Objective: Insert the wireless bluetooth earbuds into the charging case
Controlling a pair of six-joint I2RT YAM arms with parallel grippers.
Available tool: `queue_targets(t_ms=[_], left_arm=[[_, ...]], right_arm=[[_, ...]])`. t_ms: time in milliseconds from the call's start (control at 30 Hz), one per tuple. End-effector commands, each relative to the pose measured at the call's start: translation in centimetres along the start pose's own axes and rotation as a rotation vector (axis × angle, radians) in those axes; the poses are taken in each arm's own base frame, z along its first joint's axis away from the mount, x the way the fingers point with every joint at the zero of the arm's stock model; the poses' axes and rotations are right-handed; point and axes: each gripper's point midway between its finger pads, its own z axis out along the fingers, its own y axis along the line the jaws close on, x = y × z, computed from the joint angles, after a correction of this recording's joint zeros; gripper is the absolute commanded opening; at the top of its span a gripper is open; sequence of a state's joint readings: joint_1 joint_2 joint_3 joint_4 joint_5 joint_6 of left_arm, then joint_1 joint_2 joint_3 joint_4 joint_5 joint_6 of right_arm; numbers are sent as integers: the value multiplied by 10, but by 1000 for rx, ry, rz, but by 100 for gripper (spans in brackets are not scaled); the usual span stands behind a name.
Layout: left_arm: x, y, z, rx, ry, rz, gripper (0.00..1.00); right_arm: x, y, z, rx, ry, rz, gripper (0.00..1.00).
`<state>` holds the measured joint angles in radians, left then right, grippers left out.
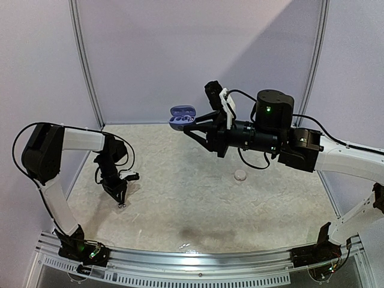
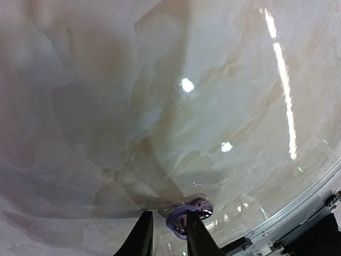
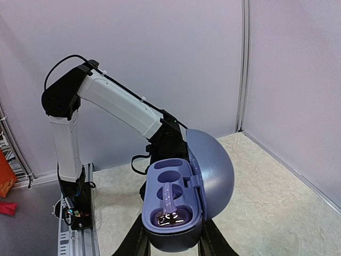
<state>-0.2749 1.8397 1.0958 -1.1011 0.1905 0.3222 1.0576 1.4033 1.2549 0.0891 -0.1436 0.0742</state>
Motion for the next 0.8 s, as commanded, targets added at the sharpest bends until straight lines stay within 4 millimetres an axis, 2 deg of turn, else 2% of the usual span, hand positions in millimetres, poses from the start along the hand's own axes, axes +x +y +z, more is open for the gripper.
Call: queue_targets(t_ms=[0, 200, 300, 767], left_arm=[[10, 1, 4, -20, 54, 28, 23], [10, -11, -2, -1, 30, 78, 23], [13, -14, 2, -12, 41, 109, 23], [22, -22, 8, 18, 72, 140, 2]], right_arm=[[0, -4, -6, 19, 2, 10, 0], [2, -5, -6, 22, 6, 12, 0], [1, -4, -6, 21, 5, 10, 0], [5, -8, -9, 41, 12, 17, 0]])
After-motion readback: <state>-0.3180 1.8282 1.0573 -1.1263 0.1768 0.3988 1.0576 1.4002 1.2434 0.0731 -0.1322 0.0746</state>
